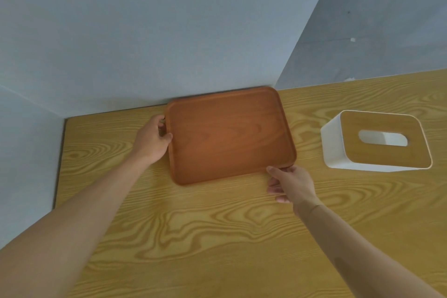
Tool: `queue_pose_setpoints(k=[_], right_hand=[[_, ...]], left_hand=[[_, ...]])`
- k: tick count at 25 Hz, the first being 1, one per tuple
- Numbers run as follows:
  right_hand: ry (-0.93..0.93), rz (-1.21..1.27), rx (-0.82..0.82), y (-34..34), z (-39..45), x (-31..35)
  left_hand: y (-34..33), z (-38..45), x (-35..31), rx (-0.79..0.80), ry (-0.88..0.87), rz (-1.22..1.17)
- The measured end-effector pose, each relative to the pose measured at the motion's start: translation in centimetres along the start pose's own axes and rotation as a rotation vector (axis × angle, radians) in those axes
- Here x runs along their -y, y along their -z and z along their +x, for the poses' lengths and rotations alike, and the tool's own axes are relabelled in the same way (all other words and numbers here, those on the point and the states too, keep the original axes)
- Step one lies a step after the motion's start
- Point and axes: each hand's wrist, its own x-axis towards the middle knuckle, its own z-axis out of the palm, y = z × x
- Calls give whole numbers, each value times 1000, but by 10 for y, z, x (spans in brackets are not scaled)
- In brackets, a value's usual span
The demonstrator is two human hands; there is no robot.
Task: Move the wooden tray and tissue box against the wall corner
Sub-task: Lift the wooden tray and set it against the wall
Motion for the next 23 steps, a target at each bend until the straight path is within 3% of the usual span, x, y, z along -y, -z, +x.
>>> queue_pose_setpoints(k=[7,13,15,18,20,23], right_hand=[[3,-120,15,5,6,7],[58,-457,16,19,1,15],[160,-666,-115,27,-2,15],[520,-848,-325,32,-11,4],[667,-875,-271,30,-9,-2],[626,-904,-181,30,4,-1]], left_hand=[[-1,5,-3,-4,-124,111],[-2,-2,-5,6,-111,204],[-1,-16,-3,-16,-85,171],[-6,-60,8,-46,-112,79],[-12,-90,17,6,-158,108],[-23,-109,27,71,-191,225]])
